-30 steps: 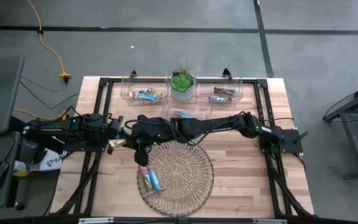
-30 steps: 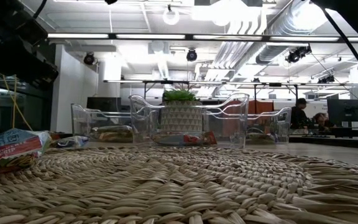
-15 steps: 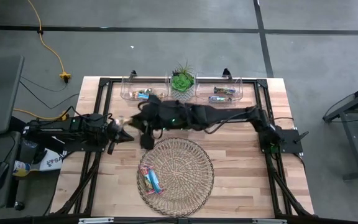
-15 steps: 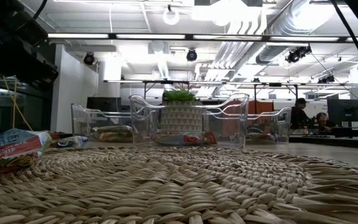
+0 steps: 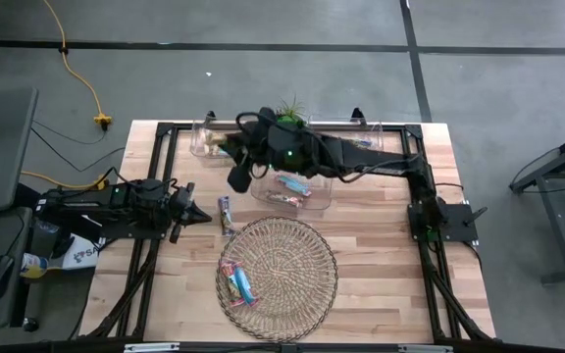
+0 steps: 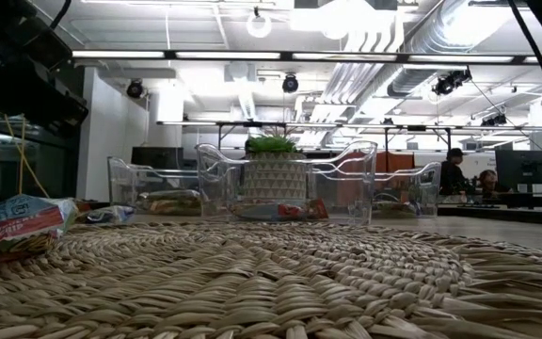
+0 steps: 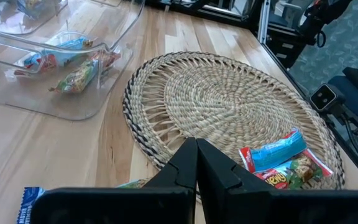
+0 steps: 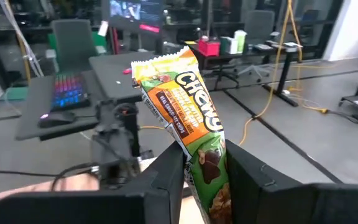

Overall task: Pick and place Granola Bars by type
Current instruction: Put the yellow granola bar into the top left transparent bin

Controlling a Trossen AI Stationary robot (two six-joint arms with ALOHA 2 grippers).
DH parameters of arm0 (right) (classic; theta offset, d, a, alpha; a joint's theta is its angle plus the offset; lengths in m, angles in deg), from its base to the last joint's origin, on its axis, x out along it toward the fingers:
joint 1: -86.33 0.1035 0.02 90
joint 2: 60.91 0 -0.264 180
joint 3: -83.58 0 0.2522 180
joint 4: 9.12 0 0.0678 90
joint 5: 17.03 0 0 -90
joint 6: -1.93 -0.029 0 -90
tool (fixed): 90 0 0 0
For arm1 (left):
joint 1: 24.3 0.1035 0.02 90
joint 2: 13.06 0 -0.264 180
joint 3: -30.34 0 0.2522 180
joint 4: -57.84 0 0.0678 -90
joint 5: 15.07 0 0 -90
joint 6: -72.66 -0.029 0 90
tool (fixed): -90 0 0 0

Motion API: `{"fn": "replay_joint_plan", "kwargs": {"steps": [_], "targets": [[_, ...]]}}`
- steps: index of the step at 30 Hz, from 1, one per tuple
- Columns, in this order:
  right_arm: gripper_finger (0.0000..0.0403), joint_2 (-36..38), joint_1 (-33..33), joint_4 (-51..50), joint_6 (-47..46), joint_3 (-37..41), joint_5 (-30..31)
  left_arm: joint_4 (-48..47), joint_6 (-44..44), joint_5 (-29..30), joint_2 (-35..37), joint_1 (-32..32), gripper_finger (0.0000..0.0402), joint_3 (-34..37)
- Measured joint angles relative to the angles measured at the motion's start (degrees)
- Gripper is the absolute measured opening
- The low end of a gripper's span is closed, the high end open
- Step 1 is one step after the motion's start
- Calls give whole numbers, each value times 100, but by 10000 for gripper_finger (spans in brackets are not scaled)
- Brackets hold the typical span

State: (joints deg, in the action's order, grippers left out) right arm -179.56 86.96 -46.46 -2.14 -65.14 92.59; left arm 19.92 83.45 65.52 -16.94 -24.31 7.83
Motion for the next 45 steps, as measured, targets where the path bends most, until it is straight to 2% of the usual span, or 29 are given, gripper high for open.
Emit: {"fn": "replay_joint_plan", "kwargs": {"steps": [13, 17, 27, 31, 40, 45], "targets": [[84, 7, -756, 85, -495, 4, -9, -1, 0, 0, 0, 0, 1, -1], [84, -28, -991, 518, -497, 168, -196, 0, 0, 0, 0, 0, 1, -1], [84, -63, -1500, 2547, -535, 1489, -683, 0, 0, 0, 0, 0, 1, 0], [84, -63, -1700, 3388, -872, 2149, -853, 0, 0, 0, 0, 0, 1, -2], [84, -69, -1942, 4487, -1246, 3217, -1123, 0, 0, 0, 0, 0, 1, -2], [84, -122, -1963, 4836, -1223, 3338, -1139, 0, 0, 0, 0, 0, 1, -2]]}}
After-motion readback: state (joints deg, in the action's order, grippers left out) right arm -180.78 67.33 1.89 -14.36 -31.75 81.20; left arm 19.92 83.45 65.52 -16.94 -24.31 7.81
